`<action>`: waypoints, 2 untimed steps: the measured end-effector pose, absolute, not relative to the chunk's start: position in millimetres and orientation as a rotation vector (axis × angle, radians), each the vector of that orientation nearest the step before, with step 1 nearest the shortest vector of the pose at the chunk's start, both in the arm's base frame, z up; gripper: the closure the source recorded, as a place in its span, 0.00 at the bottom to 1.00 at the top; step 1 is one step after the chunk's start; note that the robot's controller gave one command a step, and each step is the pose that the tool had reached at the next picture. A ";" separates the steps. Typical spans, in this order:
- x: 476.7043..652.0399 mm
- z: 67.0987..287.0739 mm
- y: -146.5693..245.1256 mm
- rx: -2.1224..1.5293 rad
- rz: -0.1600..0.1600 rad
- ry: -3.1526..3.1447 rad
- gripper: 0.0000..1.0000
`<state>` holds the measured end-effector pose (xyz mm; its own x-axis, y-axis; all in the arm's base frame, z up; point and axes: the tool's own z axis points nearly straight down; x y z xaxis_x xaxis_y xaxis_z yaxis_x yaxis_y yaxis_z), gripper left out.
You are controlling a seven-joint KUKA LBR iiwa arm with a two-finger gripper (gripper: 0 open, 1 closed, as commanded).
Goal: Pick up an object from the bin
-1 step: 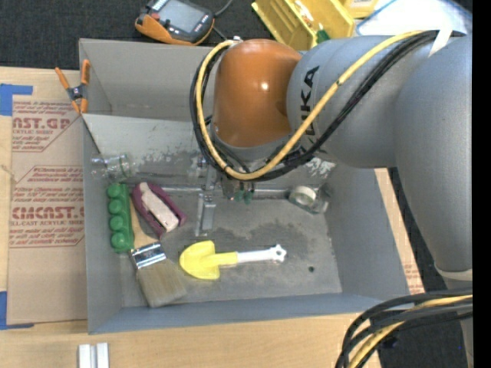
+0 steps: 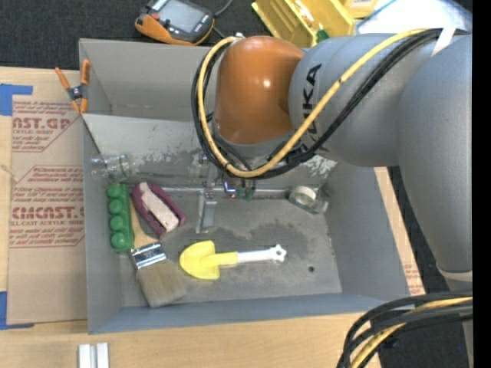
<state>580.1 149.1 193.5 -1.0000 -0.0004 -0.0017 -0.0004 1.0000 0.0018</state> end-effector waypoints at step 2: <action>527.9 131.9 69.6 -0.501 0.003 3.087 0.00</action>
Offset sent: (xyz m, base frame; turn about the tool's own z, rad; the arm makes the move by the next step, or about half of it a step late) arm -0.0539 -0.0795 -0.0632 -0.3226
